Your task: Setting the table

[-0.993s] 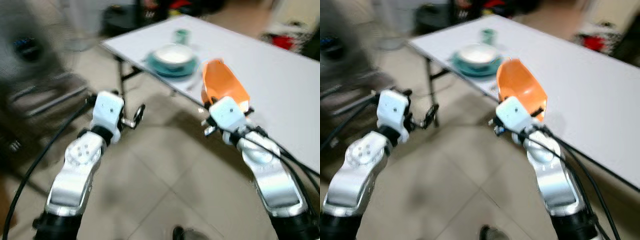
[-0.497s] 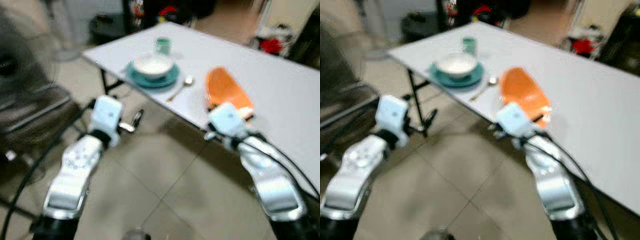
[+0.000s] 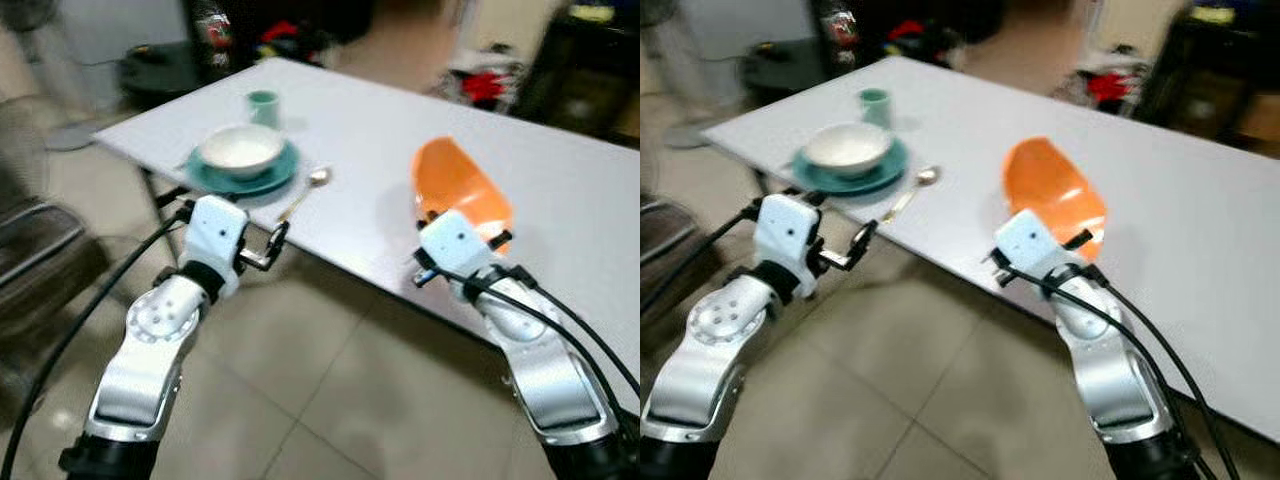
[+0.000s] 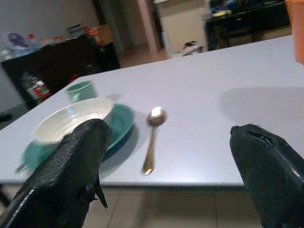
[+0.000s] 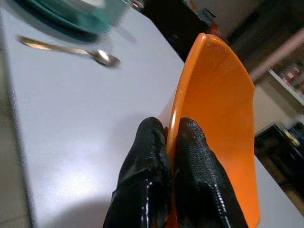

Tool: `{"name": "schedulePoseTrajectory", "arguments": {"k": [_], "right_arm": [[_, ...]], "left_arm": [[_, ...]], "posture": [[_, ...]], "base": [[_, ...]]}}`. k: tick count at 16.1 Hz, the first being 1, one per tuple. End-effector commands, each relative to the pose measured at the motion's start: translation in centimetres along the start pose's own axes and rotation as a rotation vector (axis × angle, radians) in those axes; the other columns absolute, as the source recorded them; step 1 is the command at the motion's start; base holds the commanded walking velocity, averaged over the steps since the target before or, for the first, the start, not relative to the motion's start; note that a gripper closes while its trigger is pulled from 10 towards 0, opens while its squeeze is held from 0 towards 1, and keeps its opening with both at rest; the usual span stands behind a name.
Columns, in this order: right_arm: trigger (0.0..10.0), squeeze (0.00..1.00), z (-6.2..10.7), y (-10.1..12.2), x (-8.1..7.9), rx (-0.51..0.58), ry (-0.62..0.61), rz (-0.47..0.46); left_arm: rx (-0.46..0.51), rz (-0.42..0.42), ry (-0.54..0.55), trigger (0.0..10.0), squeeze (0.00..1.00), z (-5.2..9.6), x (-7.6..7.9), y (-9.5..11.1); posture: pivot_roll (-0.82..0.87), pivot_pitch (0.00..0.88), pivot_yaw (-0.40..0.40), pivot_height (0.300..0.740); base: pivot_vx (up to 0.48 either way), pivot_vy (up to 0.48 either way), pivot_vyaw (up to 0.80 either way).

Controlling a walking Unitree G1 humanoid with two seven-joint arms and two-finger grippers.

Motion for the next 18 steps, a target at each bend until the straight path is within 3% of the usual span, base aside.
{"name": "schedulePoseTrajectory", "arguments": {"k": [1, 7, 9, 18], "right_arm": [[10.0, 0.00, 0.3, 0.4, 1.6, 0.005, -0.053, 0.039], [10.0, 0.00, -0.3, 0.7, 1.2, 0.025, -0.013, 0.114], [10.0, 0.00, -0.6, 0.6, 0.9, 0.024, 0.023, 0.177], [10.0, 0.00, -1.3, -0.3, -0.7, 0.008, 0.131, 0.288]], "left_arm": [[0.007, 0.002, -0.020, 10.0, 0.00, -0.2, 0.5, 0.3], [0.006, -0.003, -0.026, 10.0, 0.00, -0.3, 0.4, 0.3], [0.007, -0.003, -0.024, 10.0, 0.00, -0.4, 0.3, 0.3], [0.000, -0.004, -0.036, 10.0, 0.00, 0.0, 0.5, 0.0]], "posture": [[0.04, 0.000, 0.024, 0.740], [0.04, 0.000, 0.026, 0.740], [0.04, 0.000, 0.023, 0.740], [0.05, 0.000, 0.015, 0.740]], "base": [[0.311, 0.000, -0.74], [0.307, 0.000, -0.72], [0.304, 0.000, 0.00], [0.302, 0.000, 0.00]]}}
Point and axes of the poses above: a point about 5 cm out from each wrist's last joint towards the gripper, its own z axis pointing back from the gripper into the wrist, its own y axis along the axis of the wrist's last joint, x = y × z, the point moved 5 cm from there along -z, pointing out of the wrist towards the gripper, and after that the axes turned 2 degrees about -z, right-handed, at the moved point
